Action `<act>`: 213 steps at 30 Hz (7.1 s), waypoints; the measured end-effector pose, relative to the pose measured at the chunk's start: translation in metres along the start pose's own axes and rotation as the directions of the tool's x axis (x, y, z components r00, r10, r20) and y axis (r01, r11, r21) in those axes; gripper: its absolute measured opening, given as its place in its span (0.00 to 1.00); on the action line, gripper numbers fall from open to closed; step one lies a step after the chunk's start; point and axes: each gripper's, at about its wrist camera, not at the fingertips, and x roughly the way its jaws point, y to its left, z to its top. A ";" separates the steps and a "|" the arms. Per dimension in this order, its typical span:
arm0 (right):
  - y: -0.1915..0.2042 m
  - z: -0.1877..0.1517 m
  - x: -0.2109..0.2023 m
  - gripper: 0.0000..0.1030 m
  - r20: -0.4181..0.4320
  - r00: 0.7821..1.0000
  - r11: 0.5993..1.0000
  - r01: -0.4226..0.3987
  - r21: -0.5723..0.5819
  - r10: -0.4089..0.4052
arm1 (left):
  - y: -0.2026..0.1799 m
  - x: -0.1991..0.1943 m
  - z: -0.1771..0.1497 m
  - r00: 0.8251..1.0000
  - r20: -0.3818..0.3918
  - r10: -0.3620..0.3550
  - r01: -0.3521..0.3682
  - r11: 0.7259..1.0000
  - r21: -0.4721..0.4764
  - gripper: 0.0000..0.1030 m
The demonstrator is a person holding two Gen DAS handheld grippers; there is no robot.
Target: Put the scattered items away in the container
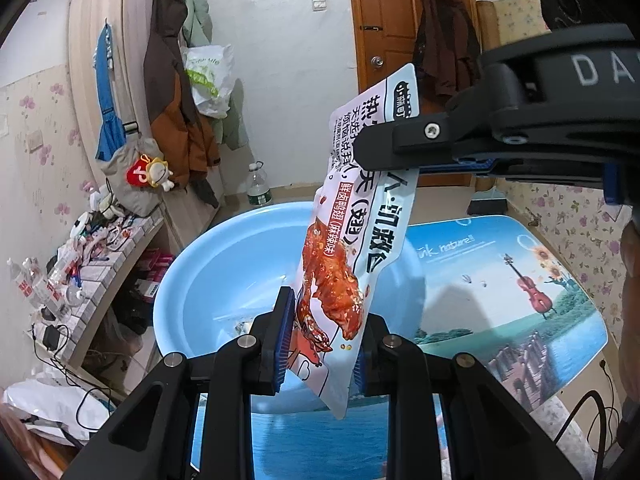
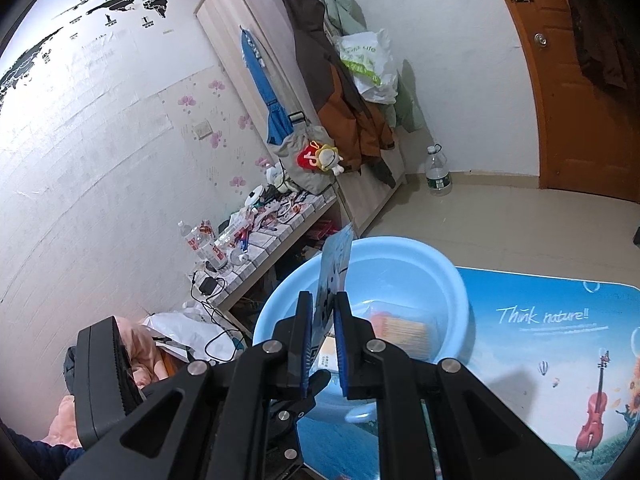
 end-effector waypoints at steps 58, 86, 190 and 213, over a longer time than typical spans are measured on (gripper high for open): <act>-0.053 -0.030 0.096 0.12 -0.135 0.990 0.983 -0.023 0.181 0.048 | 0.030 0.056 -0.011 0.993 -0.095 0.072 -0.075 0.997 -0.026 0.61; -0.060 -0.041 0.108 0.37 -0.178 0.984 0.973 0.020 0.231 0.022 | 0.027 0.053 -0.011 0.992 -0.086 0.091 -0.091 0.996 -0.003 0.88; -0.056 -0.150 -0.134 1.00 0.189 0.709 0.734 0.662 0.154 -0.679 | -0.086 -0.026 -0.029 0.999 -0.023 0.043 -0.043 0.999 0.012 1.00; -0.095 -0.176 -0.150 1.00 0.110 0.683 0.689 0.696 0.202 -0.722 | -0.131 -0.010 -0.037 0.995 -0.095 0.006 0.000 0.998 0.058 1.00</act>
